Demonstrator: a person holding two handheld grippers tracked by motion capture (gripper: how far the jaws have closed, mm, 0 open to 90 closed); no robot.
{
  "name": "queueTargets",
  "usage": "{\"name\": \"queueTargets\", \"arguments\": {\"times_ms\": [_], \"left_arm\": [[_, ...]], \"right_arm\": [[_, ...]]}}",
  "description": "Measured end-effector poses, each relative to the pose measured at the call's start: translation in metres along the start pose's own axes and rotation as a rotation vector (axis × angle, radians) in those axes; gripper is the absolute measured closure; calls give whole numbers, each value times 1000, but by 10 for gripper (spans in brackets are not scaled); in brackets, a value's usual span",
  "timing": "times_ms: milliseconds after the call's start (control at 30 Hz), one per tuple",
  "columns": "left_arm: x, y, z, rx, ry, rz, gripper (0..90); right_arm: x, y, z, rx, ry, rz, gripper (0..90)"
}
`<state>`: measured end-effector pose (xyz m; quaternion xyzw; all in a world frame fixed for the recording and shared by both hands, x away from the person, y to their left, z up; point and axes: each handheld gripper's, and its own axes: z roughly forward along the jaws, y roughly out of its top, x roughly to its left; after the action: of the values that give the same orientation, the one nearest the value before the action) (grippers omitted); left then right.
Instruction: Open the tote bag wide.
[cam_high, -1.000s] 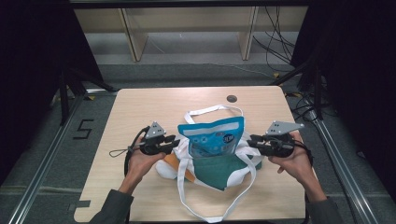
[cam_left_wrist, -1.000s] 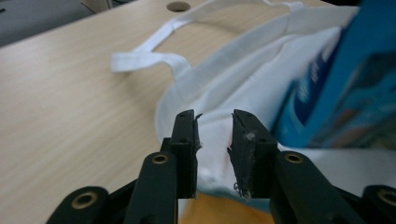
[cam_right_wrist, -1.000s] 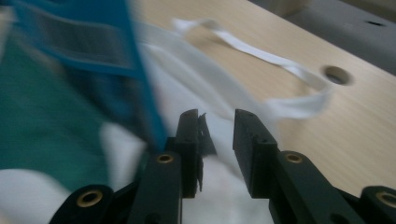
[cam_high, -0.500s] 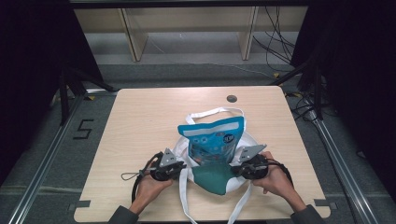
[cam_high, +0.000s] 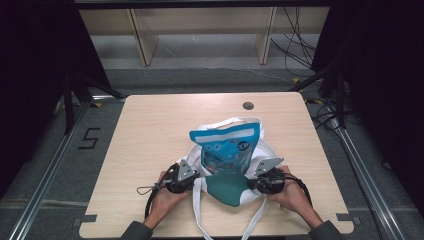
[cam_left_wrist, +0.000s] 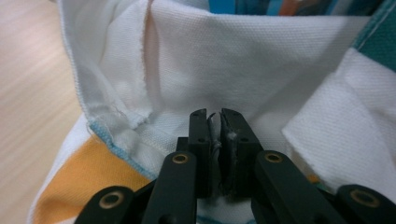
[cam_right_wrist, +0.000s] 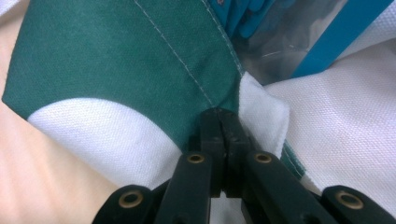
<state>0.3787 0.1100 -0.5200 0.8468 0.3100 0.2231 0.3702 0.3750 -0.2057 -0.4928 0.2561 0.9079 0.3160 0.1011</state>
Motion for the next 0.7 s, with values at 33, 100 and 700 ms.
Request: {"name": "queueTargets", "arguments": {"times_ms": [33,100,700], "left_arm": [[4,2,2,3,13,9,826],[14,5,8,12,29,9,827],[56,37,-17,-170,11,-197,726]], "right_arm": [[-1,3,2,2,-14,5,900],[-3,10,7,28,-62,31,900],[-30,46,-10,-134,-33,27,769]]}}
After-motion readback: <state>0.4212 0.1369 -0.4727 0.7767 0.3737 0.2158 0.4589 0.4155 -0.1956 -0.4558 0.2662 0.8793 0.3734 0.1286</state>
